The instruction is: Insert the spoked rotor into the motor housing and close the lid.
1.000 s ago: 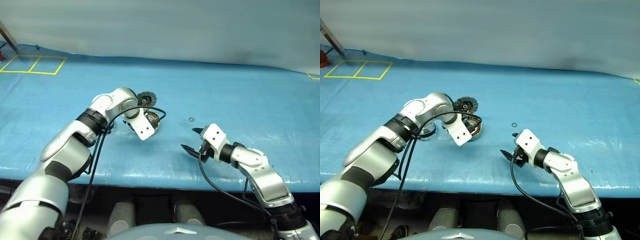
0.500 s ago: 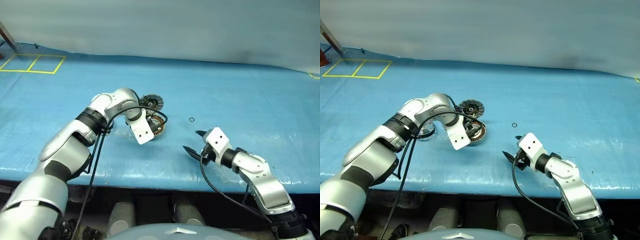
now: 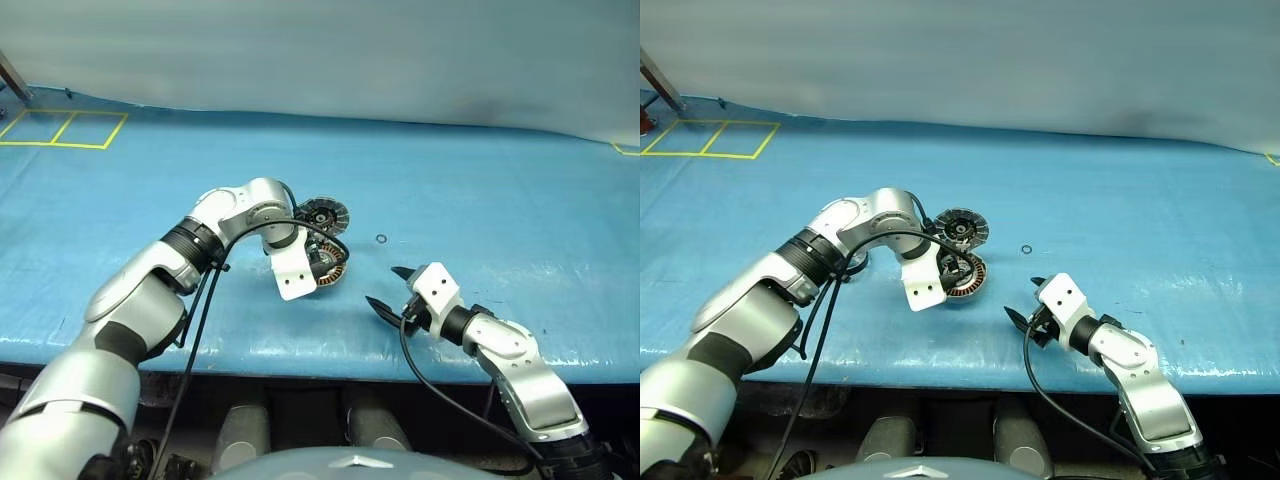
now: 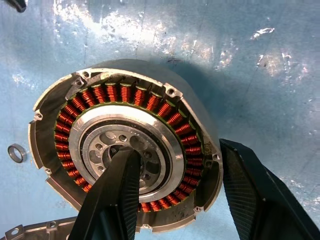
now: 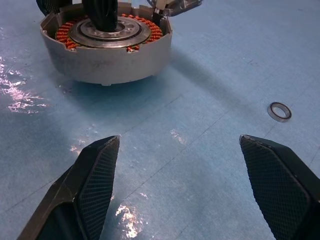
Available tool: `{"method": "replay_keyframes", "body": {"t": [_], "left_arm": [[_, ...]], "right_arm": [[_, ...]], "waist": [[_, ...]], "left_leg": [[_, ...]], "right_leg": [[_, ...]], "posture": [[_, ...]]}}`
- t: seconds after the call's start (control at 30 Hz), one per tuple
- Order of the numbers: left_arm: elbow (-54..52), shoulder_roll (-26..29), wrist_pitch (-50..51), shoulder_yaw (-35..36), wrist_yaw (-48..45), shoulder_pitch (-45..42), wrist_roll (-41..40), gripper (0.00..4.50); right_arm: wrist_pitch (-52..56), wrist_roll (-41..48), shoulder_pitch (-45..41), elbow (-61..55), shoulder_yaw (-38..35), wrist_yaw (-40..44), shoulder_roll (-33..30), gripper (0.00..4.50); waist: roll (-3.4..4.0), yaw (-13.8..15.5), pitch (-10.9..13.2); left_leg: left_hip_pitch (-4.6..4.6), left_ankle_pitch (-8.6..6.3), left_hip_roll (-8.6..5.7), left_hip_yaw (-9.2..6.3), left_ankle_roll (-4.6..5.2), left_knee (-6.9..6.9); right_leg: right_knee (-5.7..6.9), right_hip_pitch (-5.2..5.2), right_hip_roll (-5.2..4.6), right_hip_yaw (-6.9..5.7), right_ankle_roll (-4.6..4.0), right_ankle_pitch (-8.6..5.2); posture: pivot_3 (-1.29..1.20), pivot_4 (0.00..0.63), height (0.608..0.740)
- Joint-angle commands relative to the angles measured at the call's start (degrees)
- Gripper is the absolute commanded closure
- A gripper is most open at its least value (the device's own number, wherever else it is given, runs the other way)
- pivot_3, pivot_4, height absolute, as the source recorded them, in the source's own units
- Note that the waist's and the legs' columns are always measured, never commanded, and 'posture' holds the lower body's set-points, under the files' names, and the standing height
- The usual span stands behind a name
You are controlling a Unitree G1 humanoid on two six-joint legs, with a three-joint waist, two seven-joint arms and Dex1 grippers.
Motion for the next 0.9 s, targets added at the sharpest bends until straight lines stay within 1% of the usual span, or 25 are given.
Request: {"method": "replay_keyframes", "body": {"t": [0.03,0.3,0.47,0.5,0.7,0.77,0.9], "left_arm": [[-2.2,-0.3,-1.4,-0.2,0.0,-0.5,-0.2,2.43],[-1.5,-0.7,-1.5,-0.9,-0.4,-0.4,-0.1,2.43],[-2.1,-0.8,-0.7,0.0,-1.0,0.1,-1.9,0.73],[-2.4,-0.8,-0.3,0.4,-1.3,0.2,-2.8,0.47],[-4.6,0.5,1.3,2.9,-2.3,0.3,-7.9,0.47],[-7.0,1.7,3.6,4.2,-4.7,1.4,-11.9,0.47],[-14.5,6.1,10.4,6.4,-11.0,5.3,-20.3,0.47]], "right_arm": [[-1.4,0.3,0.3,-2.0,-1.4,-0.6,0.1,0.45],[-1.7,0.2,0.7,-2.0,-1.6,-1.2,0.0,0.45],[-1.8,0.1,0.5,-1.9,-1.5,-1.4,0.0,0.45],[-1.8,0.1,0.5,-1.8,-1.5,-1.4,0.0,0.45],[-1.9,0.0,-0.2,-1.1,-1.3,-1.2,0.1,0.45],[-2.0,0.1,-0.7,-0.6,-1.3,-1.1,0.2,0.45],[-2.4,0.3,-1.2,0.1,-1.6,-1.1,0.2,0.45]], "waist": [[0.00,0.0,0.0],[0.00,0.0,0.0],[0.00,0.0,0.0],[0.00,0.0,0.0],[0.00,0.1,0.0],[0.01,0.0,0.0],[0.02,-0.3,0.0]], "left_leg": [[-0.01,0.00,0.00,0.00,0.00,0.00],[0.03,0.00,0.00,-0.01,0.00,0.01],[0.03,0.00,0.00,-0.01,0.00,0.01],[0.03,0.00,0.00,-0.01,0.00,0.01],[0.03,0.00,0.00,-0.01,0.00,0.02],[0.02,0.00,0.00,-0.01,0.00,0.02],[0.07,0.00,0.04,-0.02,0.00,-0.01]], "right_leg": [[0.00,0.00,0.00,0.00,0.00,0.00],[0.00,0.03,0.00,0.00,0.00,0.00],[0.00,0.03,0.01,0.00,0.00,0.00],[0.00,0.03,0.00,0.00,0.00,0.00],[0.01,0.03,0.00,0.00,0.00,0.00],[0.00,0.03,-0.01,0.00,0.00,0.00],[0.05,0.02,0.03,-0.01,-0.04,-0.02]], "posture": [[0.00,0.150,0.740],[0.00,0.150,0.740],[0.00,0.150,0.740],[0.00,0.150,0.740],[0.00,0.150,0.740],[0.00,0.150,0.740],[0.00,0.150,0.740]]}}
